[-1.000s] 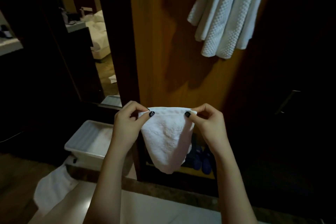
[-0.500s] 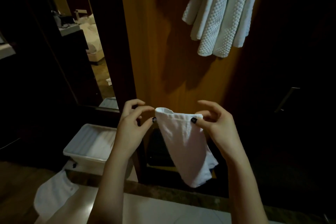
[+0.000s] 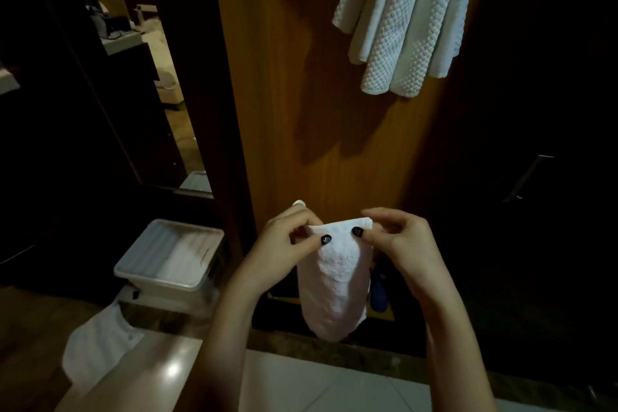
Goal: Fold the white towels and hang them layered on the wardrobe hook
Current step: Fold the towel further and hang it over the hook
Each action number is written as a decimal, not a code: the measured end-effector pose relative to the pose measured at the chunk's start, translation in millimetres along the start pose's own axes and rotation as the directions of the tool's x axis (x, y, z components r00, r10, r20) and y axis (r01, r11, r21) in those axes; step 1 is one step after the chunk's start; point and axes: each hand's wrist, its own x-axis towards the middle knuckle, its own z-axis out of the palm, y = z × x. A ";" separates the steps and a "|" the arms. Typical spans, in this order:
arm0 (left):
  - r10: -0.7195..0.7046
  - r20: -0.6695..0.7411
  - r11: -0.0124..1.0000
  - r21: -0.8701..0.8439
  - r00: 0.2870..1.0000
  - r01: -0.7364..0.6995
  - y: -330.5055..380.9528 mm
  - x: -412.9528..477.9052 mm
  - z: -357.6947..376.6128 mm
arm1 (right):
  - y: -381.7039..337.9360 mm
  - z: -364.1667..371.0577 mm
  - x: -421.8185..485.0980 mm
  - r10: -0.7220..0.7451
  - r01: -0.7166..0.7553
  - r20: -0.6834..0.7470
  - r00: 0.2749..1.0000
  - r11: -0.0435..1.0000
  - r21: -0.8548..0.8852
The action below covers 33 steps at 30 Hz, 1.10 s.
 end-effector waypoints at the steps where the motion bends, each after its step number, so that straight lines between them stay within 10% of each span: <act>1: 0.024 0.011 0.999 -0.025 1.000 -0.024 2.7 0.2 0.0 | 0.7 -2.4 1.2 0.034 -0.034 0.006 0.999 0.998 0.057; 19: 0.110 -0.019 0.962 -0.248 0.994 -0.111 26.4 -0.9 -7.1 | -9.3 12.7 -0.7 -0.132 0.048 0.305 0.943 0.963 0.266; 29: 0.074 -0.258 0.968 -0.213 0.963 -0.131 29.4 -7.1 -4.6 | -13.6 19.1 -5.4 -0.166 0.146 0.076 0.983 0.966 0.212; 33: 0.053 -0.156 0.936 -0.337 0.986 -0.103 28.0 -10.0 -5.2 | -19.2 23.7 -9.6 -0.208 0.215 -0.055 0.977 0.958 0.189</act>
